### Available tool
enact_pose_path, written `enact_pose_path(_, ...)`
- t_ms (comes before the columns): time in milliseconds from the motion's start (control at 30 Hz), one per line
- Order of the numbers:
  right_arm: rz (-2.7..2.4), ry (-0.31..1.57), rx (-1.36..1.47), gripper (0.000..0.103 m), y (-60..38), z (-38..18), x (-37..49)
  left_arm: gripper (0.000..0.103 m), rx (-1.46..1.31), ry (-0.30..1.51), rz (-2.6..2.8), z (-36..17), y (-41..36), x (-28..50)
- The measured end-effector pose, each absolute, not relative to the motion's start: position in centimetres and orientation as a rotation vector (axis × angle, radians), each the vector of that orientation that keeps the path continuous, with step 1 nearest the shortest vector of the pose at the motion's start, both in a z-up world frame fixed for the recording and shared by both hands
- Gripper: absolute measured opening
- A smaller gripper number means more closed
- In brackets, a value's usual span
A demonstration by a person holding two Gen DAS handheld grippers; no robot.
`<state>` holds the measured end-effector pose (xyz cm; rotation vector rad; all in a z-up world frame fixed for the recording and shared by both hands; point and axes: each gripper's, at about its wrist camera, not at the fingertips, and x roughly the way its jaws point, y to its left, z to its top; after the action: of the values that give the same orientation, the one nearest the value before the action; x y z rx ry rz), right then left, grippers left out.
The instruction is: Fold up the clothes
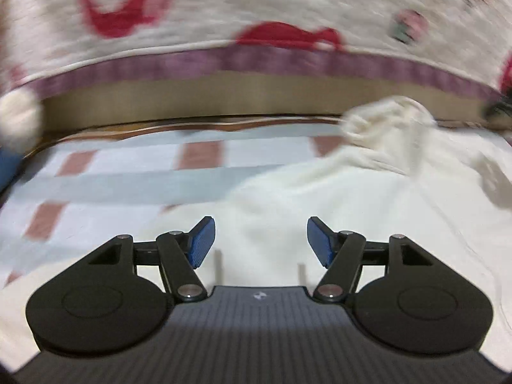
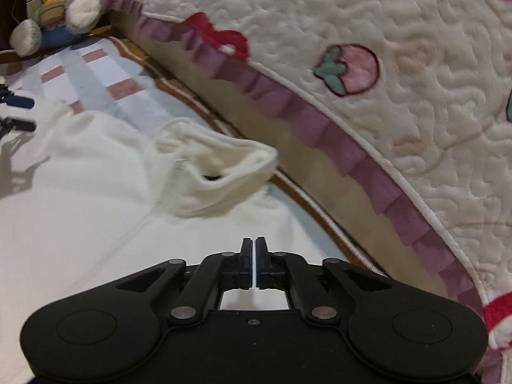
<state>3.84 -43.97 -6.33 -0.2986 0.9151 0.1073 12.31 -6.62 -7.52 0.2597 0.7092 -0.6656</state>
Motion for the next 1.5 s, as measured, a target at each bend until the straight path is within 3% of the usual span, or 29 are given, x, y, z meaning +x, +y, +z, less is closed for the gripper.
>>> enact_pose_path(33, 0.098, 0.912, -0.282, 0.014, -44.6, -7.3, 4.6, 0.063, 0.280, 0.713, -0.702, -7.7, -8.1, 12.5)
enact_pose_path(100, 0.089, 0.938, -0.238, 0.034, -45.3, -9.1, 6.0, 0.064, 0.345, 0.686, -0.747, -8.0, -10.8, 13.1)
enact_pose_path(267, 0.125, 0.976, -0.265, 0.036, -45.7, -12.7, 8.9, 0.065, 0.470, 0.588, -0.755, -9.8, -15.3, 15.9)
enact_pose_path(433, 0.162, 0.979, -0.271, 0.036, -46.4, -14.9, 11.0, 0.065, 0.563, 0.707, -0.821, -12.1, -16.5, 18.3)
enact_pose_path(467, 0.157, 0.976, -0.265, 0.040, -46.7, -15.2, 11.3, 0.065, 0.589, 0.695, -0.824, -12.4, -16.6, 18.3)
enact_pose_path(533, 0.130, 0.953, -0.251, 0.060, -47.2, -15.7, 11.9, 0.067, 0.615, 0.696, -0.827, -12.8, -16.7, 18.6)
enact_pose_path(567, 0.113, 0.937, -0.246, 0.075, -47.4, -15.9, 12.1, 0.069, 0.614, 0.703, -0.824, -13.0, -16.8, 18.8)
enact_pose_path(633, 0.089, 0.915, -0.236, 0.081, -47.7, -16.3, 12.5, 0.073, 0.569, 0.732, -0.794, -13.3, -16.8, 19.7)
enact_pose_path(667, 0.086, 0.910, -0.198, 0.081, -48.1, -16.5, 12.5, 0.078, 0.534, 0.760, -0.772, -13.6, -16.9, 20.3)
enact_pose_path(733, 0.109, 0.911, -0.084, 0.060, -49.1, -16.5, 12.4, 0.077, 0.452, 0.807, -0.759, -14.0, -16.9, 21.3)
enact_pose_path(767, 0.139, 0.904, -0.048, 0.028, -49.2, -16.2, 12.2, 0.057, 0.414, 0.814, -0.783, -13.7, -16.7, 21.2)
enact_pose_path(800, 0.144, 0.874, -0.054, 0.007, -48.9, -15.6, 11.6, 0.011, 0.377, 0.821, -0.807, -13.5, -16.5, 21.2)
enact_pose_path(1033, 0.072, 0.706, 0.003, 0.006, -49.8, -12.2, 9.8, 0.007, 0.307, 0.655, -0.764, -10.1, -15.6, 20.2)
enact_pose_path(1133, 0.024, 0.753, 0.015, 0.006, -49.8, -13.2, 11.0, 0.007, 0.296, 0.663, -0.716, -10.3, -16.6, 21.3)
enact_pose_path(1333, -0.057, 0.892, -0.060, 0.008, -48.0, -16.0, 12.8, 0.011, 0.629, 0.733, -0.605, -14.6, -21.2, 20.0)
enact_pose_path(1433, -0.080, 0.901, -0.091, 0.012, -47.7, -16.0, 12.9, 0.027, 0.560, 0.733, -0.621, -13.1, -21.3, 20.0)
enact_pose_path(1500, -0.088, 0.889, -0.107, 0.030, -47.9, -15.7, 12.6, 0.047, 0.465, 0.690, -0.682, -11.5, -20.8, 20.2)
